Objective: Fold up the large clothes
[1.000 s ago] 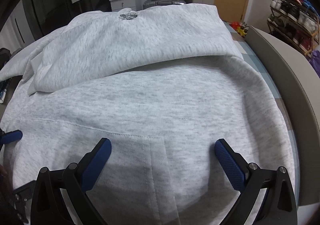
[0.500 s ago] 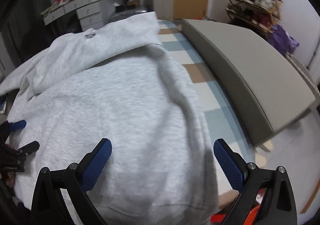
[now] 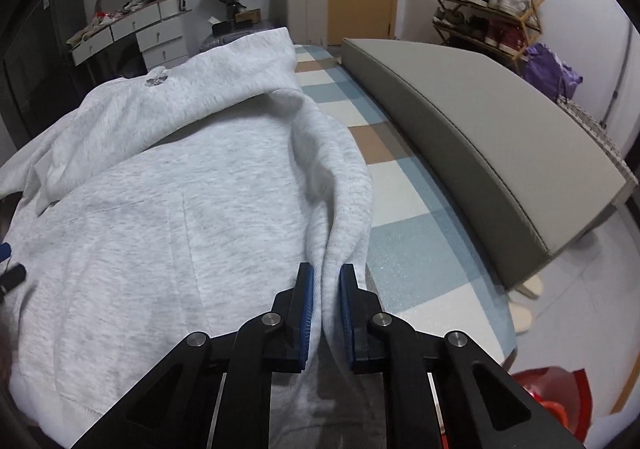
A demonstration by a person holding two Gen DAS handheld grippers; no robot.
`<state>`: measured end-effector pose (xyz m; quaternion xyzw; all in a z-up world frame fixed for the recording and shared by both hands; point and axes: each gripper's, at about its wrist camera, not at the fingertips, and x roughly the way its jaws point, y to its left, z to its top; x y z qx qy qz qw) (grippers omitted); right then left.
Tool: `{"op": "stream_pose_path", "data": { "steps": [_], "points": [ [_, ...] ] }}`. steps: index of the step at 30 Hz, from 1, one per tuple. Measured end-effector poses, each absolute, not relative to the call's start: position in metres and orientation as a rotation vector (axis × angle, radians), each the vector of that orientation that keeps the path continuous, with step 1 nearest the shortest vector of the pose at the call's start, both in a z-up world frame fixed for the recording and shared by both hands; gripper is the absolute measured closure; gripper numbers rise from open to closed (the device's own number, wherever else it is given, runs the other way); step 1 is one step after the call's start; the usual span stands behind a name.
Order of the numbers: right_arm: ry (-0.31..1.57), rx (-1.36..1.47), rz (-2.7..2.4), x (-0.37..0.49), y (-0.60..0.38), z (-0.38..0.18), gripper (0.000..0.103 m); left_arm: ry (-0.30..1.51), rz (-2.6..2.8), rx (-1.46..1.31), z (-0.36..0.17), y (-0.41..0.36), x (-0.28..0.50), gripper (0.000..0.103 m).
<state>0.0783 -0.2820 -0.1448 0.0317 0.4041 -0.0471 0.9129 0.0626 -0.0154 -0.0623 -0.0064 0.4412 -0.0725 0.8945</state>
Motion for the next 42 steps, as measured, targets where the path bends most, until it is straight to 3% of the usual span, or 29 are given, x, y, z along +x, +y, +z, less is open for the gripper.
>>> {"op": "stream_pose_path", "data": {
  "steps": [9,11,13,14,15,17,22,28,31,33,35,36,38,40,42],
  "points": [
    [0.77,0.149,-0.037,0.072,-0.288,-0.133,0.092,1.033,-0.005,-0.013,-0.099,0.009,0.074,0.001],
    [0.76,0.143,-0.03,0.071,-0.287,-0.129,0.092,1.027,-0.028,-0.002,-0.099,0.003,0.076,0.016],
    [0.764,0.134,-0.036,0.073,-0.287,-0.13,0.092,1.02,-0.043,0.001,-0.098,0.0,0.077,0.025],
    [0.775,0.136,-0.039,0.075,-0.288,-0.133,0.092,1.012,-0.064,0.001,-0.097,-0.004,0.077,0.039],
    [0.785,0.141,-0.044,0.076,-0.289,-0.136,0.092,1.005,-0.084,0.002,-0.095,-0.006,0.077,0.047],
    [0.8,0.145,-0.048,0.079,-0.29,-0.14,0.092,0.99,-0.096,0.012,-0.093,-0.009,0.076,0.077],
    [0.803,0.135,-0.054,0.08,-0.292,-0.142,0.092,0.97,-0.119,0.031,-0.085,-0.01,0.079,0.098],
    [0.846,0.143,-0.191,0.08,-0.315,-0.151,0.094,1.001,-0.129,0.008,-0.093,0.003,0.072,0.096],
    [0.796,0.205,-0.124,0.074,-0.316,-0.139,0.09,0.992,-0.138,-0.001,-0.089,0.005,0.066,0.094],
    [0.763,0.169,-0.091,0.072,-0.304,-0.129,0.078,0.979,-0.148,-0.056,-0.083,0.013,0.062,0.089],
    [0.742,0.16,-0.03,0.075,-0.292,-0.122,0.042,0.949,-0.136,-0.159,-0.072,0.033,0.059,0.074],
    [0.734,0.163,-0.003,0.078,-0.287,-0.12,0.036,0.934,-0.114,-0.19,-0.067,0.041,0.056,0.069],
    [0.726,0.168,0.061,0.084,-0.273,-0.115,0.026,0.88,-0.023,-0.263,-0.052,0.07,0.049,0.048],
    [0.715,0.161,0.12,0.094,-0.257,-0.11,0.018,0.823,0.06,-0.309,-0.04,0.096,0.04,0.045],
    [0.704,0.146,0.159,0.103,-0.241,-0.106,0.018,0.767,0.169,-0.353,-0.028,0.127,0.028,0.042]
  ]
}}
